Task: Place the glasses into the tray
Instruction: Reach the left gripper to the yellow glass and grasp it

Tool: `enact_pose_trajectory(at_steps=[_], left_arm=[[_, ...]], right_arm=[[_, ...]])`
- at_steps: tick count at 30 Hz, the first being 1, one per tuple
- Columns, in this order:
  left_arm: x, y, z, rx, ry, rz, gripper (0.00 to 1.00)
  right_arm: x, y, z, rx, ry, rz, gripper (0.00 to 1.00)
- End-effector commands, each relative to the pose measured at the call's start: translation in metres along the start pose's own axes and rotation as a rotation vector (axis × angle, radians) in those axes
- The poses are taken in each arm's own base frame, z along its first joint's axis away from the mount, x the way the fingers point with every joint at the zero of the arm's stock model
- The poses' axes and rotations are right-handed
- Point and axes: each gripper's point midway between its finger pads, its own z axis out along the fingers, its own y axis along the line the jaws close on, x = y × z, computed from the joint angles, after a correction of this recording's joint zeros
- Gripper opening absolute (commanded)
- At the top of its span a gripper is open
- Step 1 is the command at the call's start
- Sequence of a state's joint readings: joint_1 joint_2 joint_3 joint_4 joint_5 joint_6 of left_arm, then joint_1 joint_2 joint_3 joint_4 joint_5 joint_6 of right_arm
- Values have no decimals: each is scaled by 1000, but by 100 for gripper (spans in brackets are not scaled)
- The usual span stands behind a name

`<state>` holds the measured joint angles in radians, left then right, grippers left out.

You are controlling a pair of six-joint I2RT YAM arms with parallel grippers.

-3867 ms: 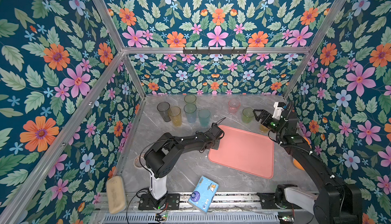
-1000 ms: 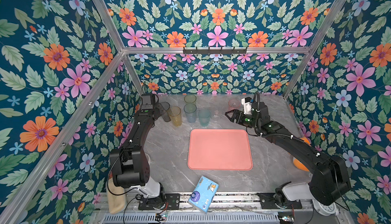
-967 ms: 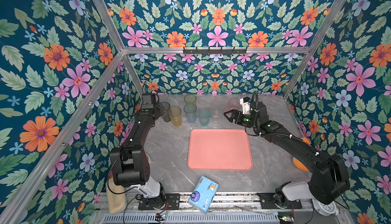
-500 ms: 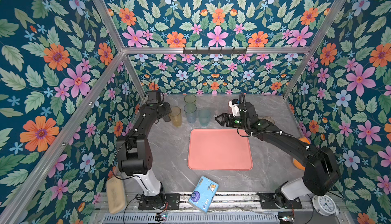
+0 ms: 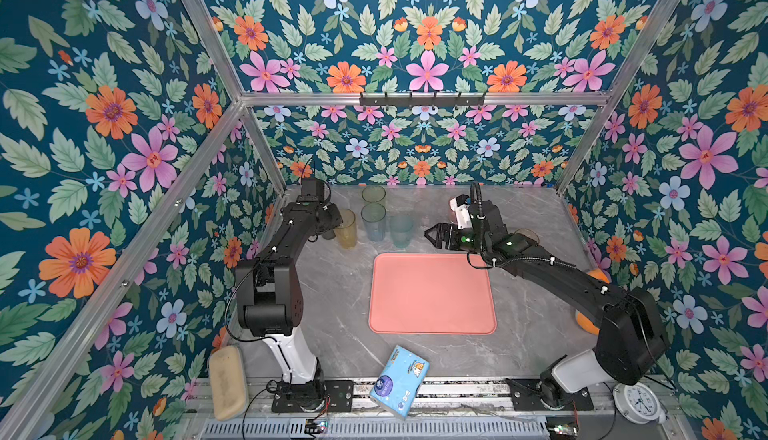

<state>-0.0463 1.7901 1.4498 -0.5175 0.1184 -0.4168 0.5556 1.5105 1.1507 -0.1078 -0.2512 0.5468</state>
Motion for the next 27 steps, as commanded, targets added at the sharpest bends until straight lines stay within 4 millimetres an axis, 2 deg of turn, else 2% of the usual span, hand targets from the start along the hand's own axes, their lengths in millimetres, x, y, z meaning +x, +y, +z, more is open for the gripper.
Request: enact_pose_trajectory(at_steps=[1,5,9,12,19,27], left_arm=[[1,4,0,-24,6,21,21],[2,3,-1,-28,10,31,14],[8,-2,-8,-11,28,43,3],[11,-8,-17,2,16,59,1],[19,-5,-31,-17,29,71,0],[25,4,-72,-108,36,142,0]], right_arm=[[-3,1,-2,4,-11,-11,90],[-3,1,-2,6,-10,-13,90],[-2,0,-2,8,-8,-16,90],[-2,-1,-1,11,-7,-15,90],[-2,0,0,8,-3,-15,90],[-2,-1,-3,14,-7,-23,90]])
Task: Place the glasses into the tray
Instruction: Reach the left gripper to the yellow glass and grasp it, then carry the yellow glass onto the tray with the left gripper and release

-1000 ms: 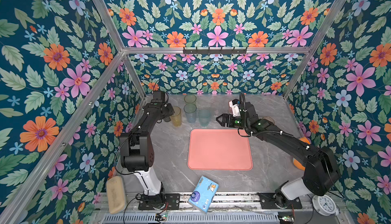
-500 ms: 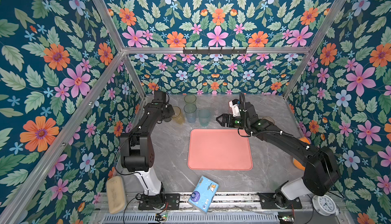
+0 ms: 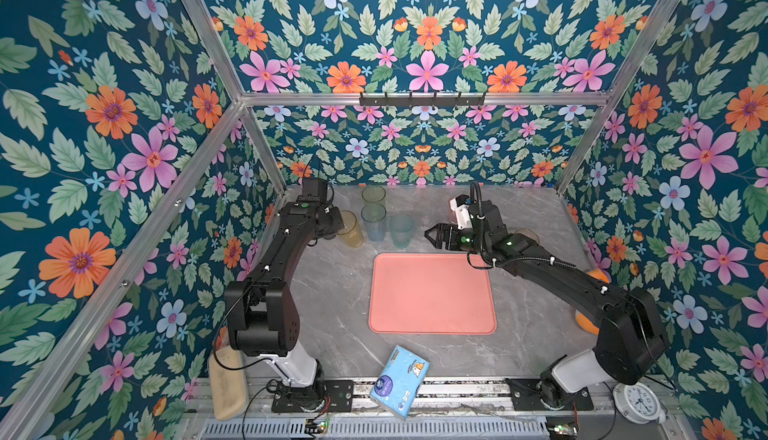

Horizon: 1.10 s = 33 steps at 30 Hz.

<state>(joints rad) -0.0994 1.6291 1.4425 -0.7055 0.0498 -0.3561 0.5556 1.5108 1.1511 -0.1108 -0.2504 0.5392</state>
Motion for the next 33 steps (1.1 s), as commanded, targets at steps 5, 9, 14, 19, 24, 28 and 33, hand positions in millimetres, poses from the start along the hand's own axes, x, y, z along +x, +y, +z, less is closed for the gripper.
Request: enact_pose_trajectory(at_steps=[5,9,14,19,24,28,33], left_arm=[[12,6,-36,-85,34,98,0],[14,-17,-53,-46,21,175,0],[22,-45,-57,0,14,280,0],[41,-75,-51,57,54,359,0],[53,-88,-42,81,94,391,0],[64,-97,-36,106,125,409,0],[80,-106,-26,131,167,422,0]], right_arm=[[-2,0,-3,11,-8,-24,90],[-3,0,-5,17,-12,-25,90],[-6,-8,-9,65,-26,1,90],[-6,-11,-16,88,-38,-7,90],[-7,-12,-21,102,-44,-12,90],[-8,-11,-23,101,-51,-12,90],[-7,-13,-21,109,-47,-9,90]])
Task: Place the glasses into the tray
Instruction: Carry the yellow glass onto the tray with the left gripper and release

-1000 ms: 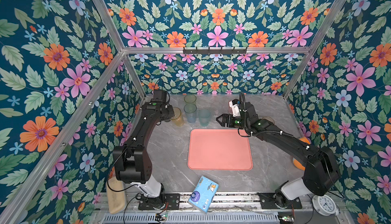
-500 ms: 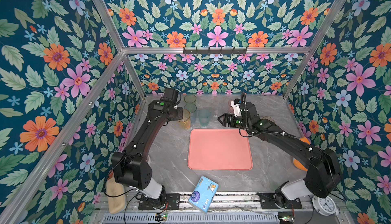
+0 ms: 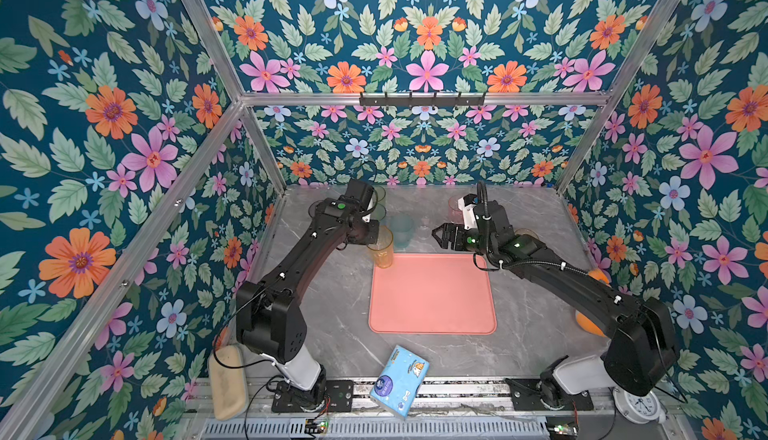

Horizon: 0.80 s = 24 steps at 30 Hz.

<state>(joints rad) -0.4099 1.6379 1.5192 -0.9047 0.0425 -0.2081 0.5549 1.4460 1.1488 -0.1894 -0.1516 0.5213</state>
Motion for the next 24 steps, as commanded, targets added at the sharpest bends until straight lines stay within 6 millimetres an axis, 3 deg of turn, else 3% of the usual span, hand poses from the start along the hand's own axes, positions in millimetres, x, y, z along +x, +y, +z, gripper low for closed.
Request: enact_pose_trajectory(at_steps=[1,24], left_arm=[[2,-7,6,12,1,7,0],[7,-8,35,-39,13,27,0]], right_arm=[[-1,-3,0,19,-7,5,90],[1,-4,1,22,-1,0,91]])
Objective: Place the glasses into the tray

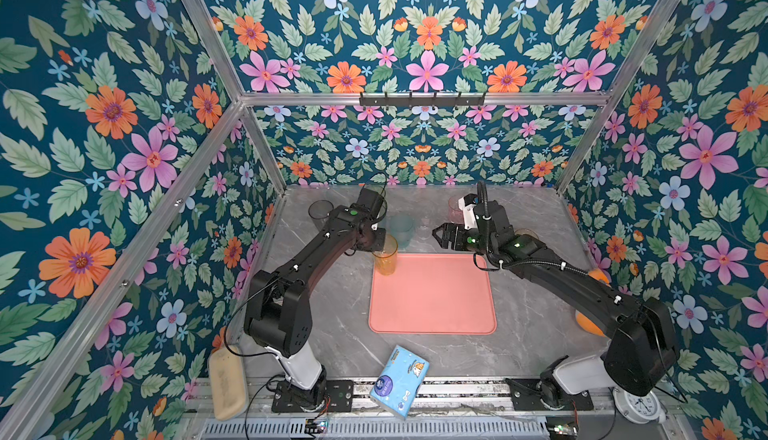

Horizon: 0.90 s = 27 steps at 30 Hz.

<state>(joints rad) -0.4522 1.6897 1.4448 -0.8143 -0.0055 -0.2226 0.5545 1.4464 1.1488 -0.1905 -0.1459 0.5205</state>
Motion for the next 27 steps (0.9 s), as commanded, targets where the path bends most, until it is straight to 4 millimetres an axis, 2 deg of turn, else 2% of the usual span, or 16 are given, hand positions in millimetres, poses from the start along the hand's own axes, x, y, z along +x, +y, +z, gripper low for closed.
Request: enact_pose_trajectory(at_steps=[1,14,18,27], left_arm=[[-4,0,-1,-3,-9,3,0],[7,2,6,-24,26,37,1],[10,1,10,-20,45,37,9],[5,-2,8,-4,30,30,16]], right_arm=[[1,-4,2,18,1,2,91],[1,-2,4,12,13,5,91],[1,-2,4,15,14,4,91],[2,-3,5,19,20,3,92]])
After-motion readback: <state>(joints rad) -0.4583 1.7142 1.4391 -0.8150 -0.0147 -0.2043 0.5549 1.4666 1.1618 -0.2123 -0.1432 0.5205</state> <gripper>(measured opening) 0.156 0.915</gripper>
